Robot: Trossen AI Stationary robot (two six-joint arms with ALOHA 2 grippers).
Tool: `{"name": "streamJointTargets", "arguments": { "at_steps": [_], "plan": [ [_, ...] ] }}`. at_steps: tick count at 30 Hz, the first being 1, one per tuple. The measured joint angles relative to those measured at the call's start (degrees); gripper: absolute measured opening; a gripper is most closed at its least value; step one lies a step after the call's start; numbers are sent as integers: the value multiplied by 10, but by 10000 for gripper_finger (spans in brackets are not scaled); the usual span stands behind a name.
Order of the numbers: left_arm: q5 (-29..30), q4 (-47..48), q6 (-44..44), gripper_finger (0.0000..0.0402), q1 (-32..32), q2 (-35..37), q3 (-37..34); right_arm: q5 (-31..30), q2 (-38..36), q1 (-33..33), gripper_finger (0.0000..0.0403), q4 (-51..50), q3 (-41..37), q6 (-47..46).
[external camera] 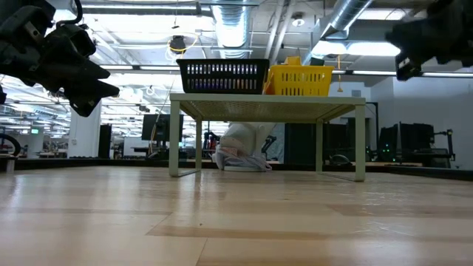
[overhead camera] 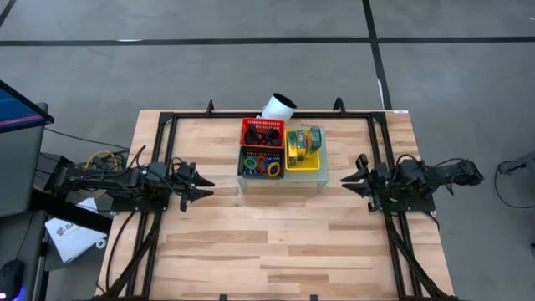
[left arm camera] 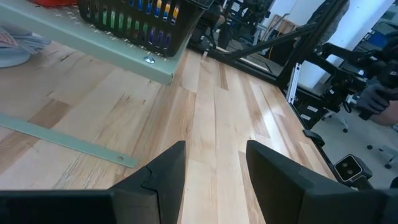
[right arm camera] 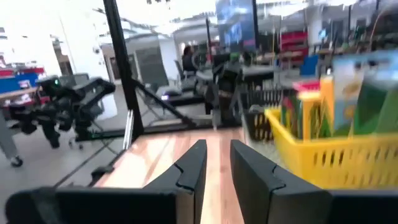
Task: Pick & Place Office Desk Supplies
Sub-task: Return to Home Position
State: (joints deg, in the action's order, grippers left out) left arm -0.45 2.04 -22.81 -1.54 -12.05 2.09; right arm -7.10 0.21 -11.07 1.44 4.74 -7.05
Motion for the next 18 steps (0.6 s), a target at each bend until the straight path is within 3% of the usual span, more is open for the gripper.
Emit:
{"name": "streamJointTargets", "arguments": {
  "at_steps": [6,18],
  "plan": [
    [0,-1,0,163,0,0,0,15,0,21,69,60,-42,12],
    [0,-3,0,163,0,0,0,8,0,47,69,5,-43,13]
  ]
}}
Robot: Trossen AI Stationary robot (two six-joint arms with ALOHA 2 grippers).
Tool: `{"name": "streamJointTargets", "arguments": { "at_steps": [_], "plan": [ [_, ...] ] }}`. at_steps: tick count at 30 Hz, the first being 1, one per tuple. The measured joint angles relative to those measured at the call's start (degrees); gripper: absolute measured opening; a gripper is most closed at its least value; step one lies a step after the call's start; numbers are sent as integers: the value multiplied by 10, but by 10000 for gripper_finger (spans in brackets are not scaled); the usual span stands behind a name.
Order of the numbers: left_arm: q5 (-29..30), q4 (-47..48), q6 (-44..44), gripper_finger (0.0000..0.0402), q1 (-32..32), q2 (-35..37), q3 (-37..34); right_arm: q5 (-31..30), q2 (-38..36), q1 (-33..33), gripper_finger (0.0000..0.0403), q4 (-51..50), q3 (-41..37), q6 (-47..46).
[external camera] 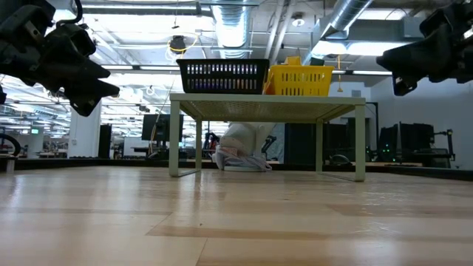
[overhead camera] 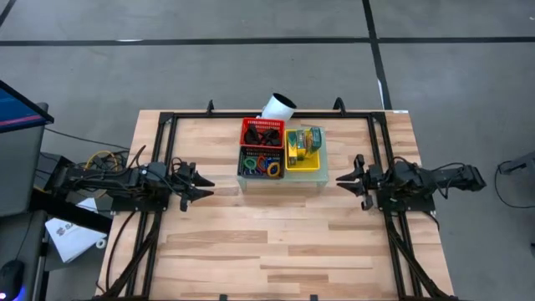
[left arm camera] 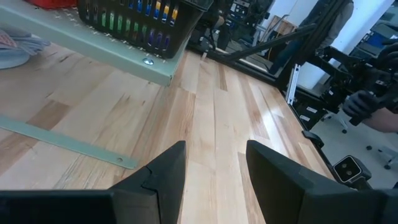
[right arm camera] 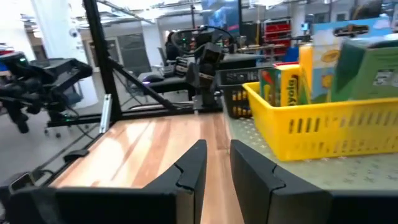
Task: Pick & Place Office Desk Supplies
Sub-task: Return to Home Position
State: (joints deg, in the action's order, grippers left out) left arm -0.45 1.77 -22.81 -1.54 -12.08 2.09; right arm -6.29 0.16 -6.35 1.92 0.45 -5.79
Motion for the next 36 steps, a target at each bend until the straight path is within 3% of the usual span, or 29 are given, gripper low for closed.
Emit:
{"name": "streamJointTargets", "arguments": {
  "at_steps": [36],
  "plan": [
    [0,-2,0,163,0,0,0,3,9,9,69,-1,-1,-18]
  ]
}}
